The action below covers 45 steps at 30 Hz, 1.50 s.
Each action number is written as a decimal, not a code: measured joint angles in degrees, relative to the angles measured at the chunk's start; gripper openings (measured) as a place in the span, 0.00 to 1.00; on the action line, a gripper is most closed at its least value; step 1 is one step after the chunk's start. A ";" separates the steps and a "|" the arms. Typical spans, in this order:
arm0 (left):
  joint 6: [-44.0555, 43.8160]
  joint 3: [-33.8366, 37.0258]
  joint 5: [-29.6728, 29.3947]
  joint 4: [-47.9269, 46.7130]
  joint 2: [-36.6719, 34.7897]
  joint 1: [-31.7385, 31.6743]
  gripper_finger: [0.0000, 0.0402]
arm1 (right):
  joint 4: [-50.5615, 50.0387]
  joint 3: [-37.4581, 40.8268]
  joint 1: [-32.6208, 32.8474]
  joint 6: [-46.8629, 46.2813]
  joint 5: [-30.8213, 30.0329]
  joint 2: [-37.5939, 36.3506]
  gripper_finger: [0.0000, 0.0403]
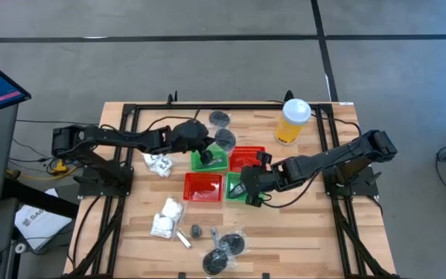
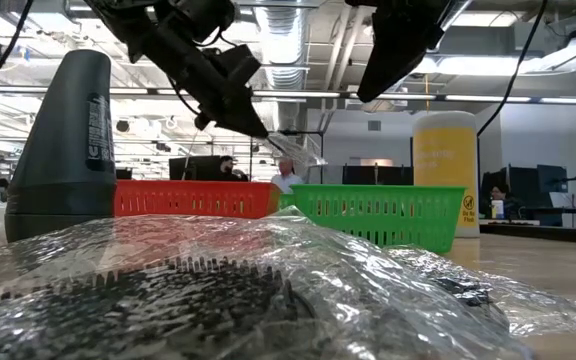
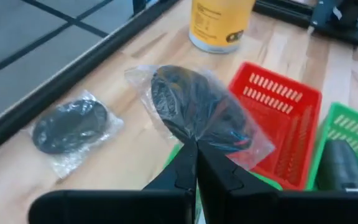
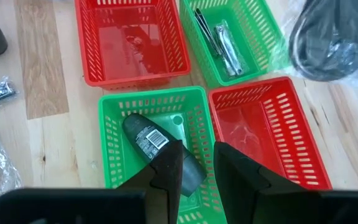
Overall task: Pick & Place Travel size toiletries
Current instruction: Put the black hairbrush into the right red basket
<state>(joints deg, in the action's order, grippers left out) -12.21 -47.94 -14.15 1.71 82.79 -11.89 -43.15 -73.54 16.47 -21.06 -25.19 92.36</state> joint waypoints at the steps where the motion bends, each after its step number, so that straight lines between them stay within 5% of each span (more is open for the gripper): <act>1: -0.14 0.41 -0.03 -0.13 0.01 0.45 0.00 | -0.06 -0.01 0.00 0.01 0.00 0.00 0.20; 14: 1.03 1.27 -1.20 0.01 0.03 7.83 0.00 | -1.43 -0.01 -0.01 -1.49 -0.12 0.00 0.20; 32: 14.58 1.24 -13.87 -0.54 -7.09 28.75 0.00 | 5.09 0.00 -4.67 3.66 -0.18 0.00 0.20; 45: 13.27 1.22 -20.44 -6.32 -7.33 30.31 0.00 | 12.48 -0.02 -4.79 11.57 7.60 0.00 0.20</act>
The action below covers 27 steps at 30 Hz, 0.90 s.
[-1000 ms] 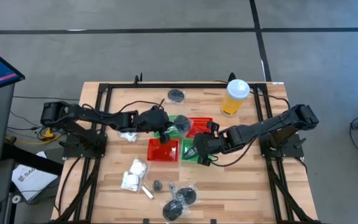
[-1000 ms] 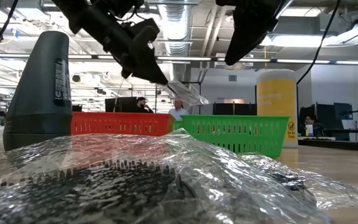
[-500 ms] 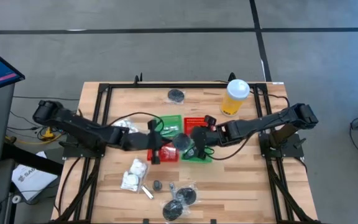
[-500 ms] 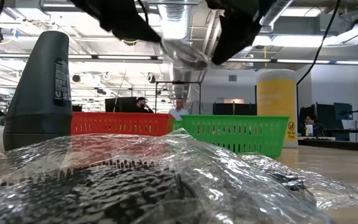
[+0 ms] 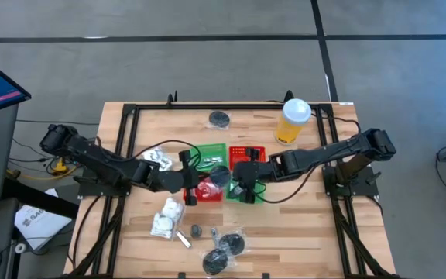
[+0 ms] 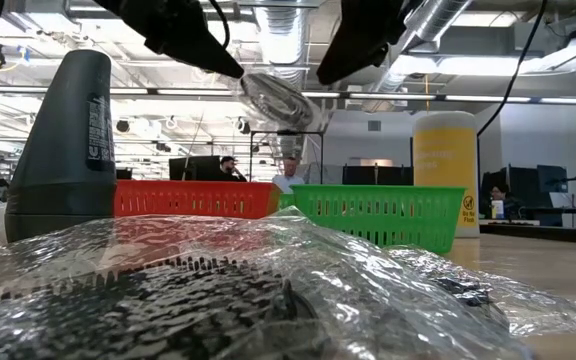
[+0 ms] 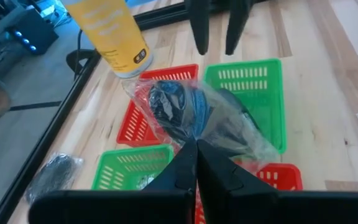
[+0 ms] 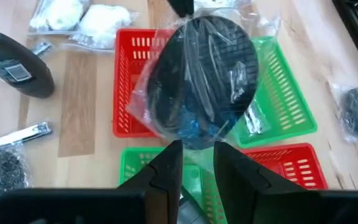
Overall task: Pick & Place Travel size toiletries
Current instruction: Put the black hairbrush into the right red basket
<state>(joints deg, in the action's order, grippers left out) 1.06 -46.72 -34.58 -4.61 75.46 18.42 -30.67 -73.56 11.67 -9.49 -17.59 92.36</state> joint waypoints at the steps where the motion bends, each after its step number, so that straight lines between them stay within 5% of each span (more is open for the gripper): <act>1: 0.00 0.00 0.02 -0.06 0.00 0.04 0.00 | -0.01 0.00 -0.21 0.66 0.03 0.00 0.20; 7: 0.00 0.00 0.09 -0.19 0.00 0.41 0.00 | -0.01 0.00 -2.27 1.61 0.06 0.00 0.26; 20: 0.67 0.00 0.34 -0.28 0.00 0.47 0.00 | 3.67 0.00 -5.18 2.59 6.00 0.00 0.55; 27: 4.84 0.00 -0.07 2.88 0.00 0.47 0.00 | 6.50 0.00 -6.77 3.52 11.16 0.32 0.58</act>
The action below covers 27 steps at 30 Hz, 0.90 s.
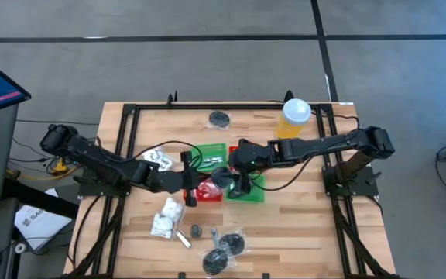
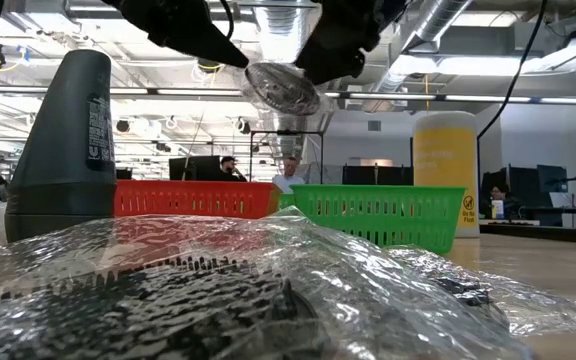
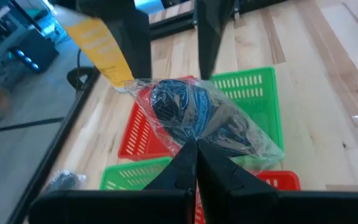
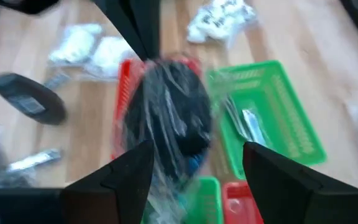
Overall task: Pick & Place Travel size toiletries
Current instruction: Put the black hairbrush into the right red basket
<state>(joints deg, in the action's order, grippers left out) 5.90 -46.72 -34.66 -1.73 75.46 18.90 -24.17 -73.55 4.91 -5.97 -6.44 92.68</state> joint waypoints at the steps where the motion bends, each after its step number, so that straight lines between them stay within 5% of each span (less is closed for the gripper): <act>1: 0.91 0.00 -0.11 0.50 0.00 0.00 0.00 | 1.23 -0.05 -0.26 0.13 1.18 0.48 0.58; 9: 3.09 0.00 -2.75 2.14 0.02 -0.25 0.00 | 2.22 0.14 -1.32 0.97 2.32 2.34 0.50; 17: 2.91 0.00 -2.91 1.85 0.02 -0.57 0.00 | 2.01 0.02 -1.35 2.48 2.39 2.17 0.06; 27: 2.42 0.00 -5.89 1.33 0.02 -0.55 0.00 | -0.49 0.00 -1.76 3.45 2.36 2.17 0.04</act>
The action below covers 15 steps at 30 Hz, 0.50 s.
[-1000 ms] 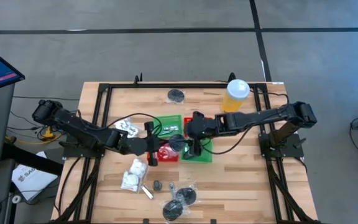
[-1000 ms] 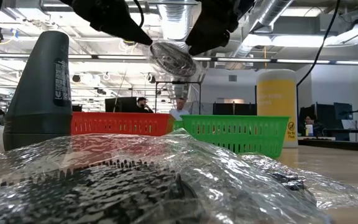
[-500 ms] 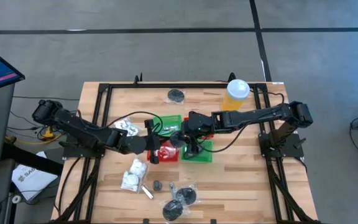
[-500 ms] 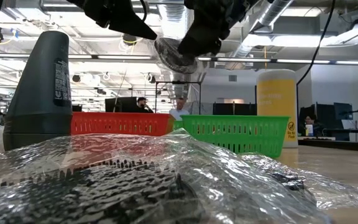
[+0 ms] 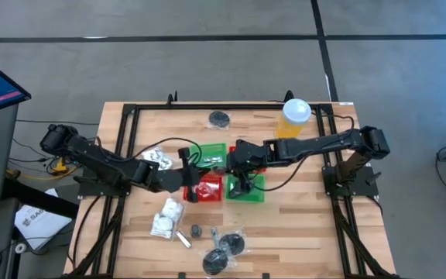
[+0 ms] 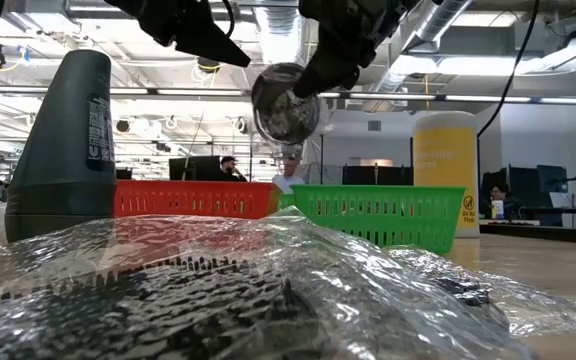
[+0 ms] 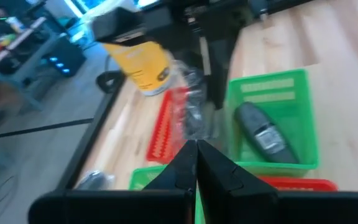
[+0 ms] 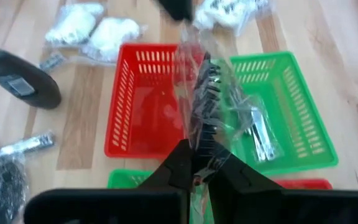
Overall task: Pick & Place Travel size toiletries
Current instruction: Put the black hairbrush into the right red basket
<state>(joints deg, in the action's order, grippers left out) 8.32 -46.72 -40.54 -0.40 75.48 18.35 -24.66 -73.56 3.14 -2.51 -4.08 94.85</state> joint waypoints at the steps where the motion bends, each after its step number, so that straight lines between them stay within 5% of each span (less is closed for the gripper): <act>1: -0.48 0.00 -1.30 -0.35 0.00 0.00 0.00 | -0.43 0.00 -0.28 -0.01 0.01 0.00 0.04; 5: -1.73 0.00 -6.16 -1.67 0.00 0.00 0.00 | -3.60 0.01 -1.70 -0.37 -0.82 -0.02 0.04; 15: -2.78 0.00 -6.27 -2.10 0.00 0.00 0.00 | -14.17 0.01 -6.60 -2.93 -5.07 -0.02 0.04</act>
<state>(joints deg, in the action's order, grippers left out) 5.54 -46.72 -46.81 -2.50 75.48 18.35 -38.82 -73.55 -3.46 -5.45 -9.15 94.83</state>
